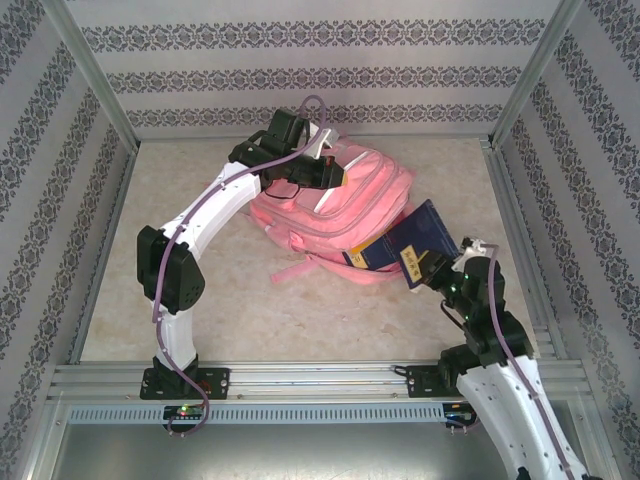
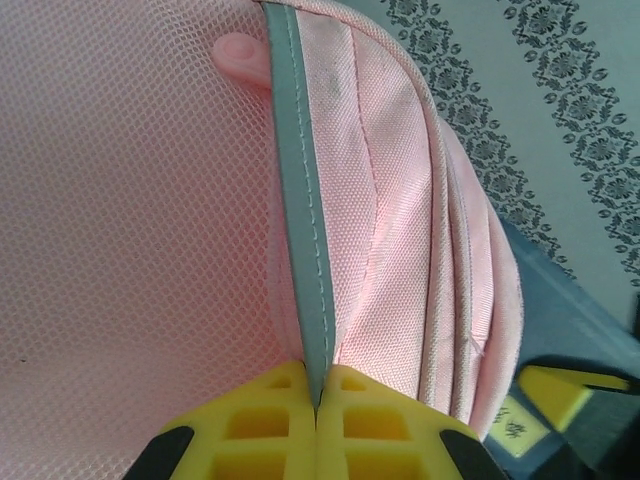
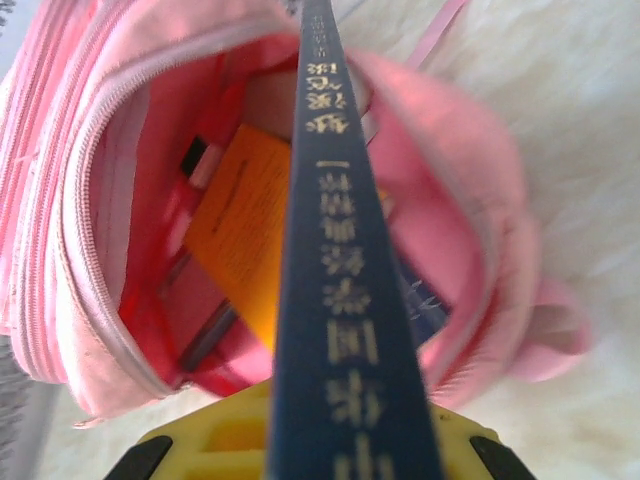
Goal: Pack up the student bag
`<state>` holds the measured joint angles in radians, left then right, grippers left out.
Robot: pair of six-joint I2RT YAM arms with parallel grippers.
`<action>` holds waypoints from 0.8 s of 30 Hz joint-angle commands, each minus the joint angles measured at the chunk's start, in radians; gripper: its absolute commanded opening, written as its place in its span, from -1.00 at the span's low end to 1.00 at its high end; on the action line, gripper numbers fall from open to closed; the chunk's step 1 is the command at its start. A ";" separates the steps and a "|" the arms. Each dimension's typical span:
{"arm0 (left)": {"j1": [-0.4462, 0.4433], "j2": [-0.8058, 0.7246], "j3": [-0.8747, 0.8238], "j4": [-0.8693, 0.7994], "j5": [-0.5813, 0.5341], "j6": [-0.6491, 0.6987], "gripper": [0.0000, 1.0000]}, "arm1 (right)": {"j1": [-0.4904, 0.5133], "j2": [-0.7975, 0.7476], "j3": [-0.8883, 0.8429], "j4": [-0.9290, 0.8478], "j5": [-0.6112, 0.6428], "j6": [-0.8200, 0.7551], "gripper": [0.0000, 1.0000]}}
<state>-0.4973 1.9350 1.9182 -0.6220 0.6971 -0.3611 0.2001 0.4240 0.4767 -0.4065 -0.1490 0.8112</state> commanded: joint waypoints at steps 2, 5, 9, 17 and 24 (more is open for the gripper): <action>0.003 -0.045 0.003 0.089 0.131 -0.022 -1.00 | -0.061 0.125 -0.099 0.442 -0.317 0.263 -1.00; 0.009 -0.054 -0.017 0.123 0.158 -0.038 -1.00 | -0.100 0.229 -0.155 0.632 -0.395 0.348 -1.00; 0.019 -0.069 -0.051 0.168 0.184 -0.061 -1.00 | -0.101 0.323 -0.140 0.718 -0.436 0.340 -1.00; 0.044 -0.102 -0.120 0.282 0.237 -0.132 -1.00 | -0.064 0.496 -0.139 0.947 -0.427 0.447 -1.00; 0.063 -0.121 -0.186 0.411 0.280 -0.220 -1.00 | 0.056 0.718 -0.029 1.058 -0.341 0.434 -1.00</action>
<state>-0.4480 1.8923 1.7405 -0.3855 0.8783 -0.5148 0.2146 1.0916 0.3660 0.5102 -0.5297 1.2549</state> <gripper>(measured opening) 0.050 0.139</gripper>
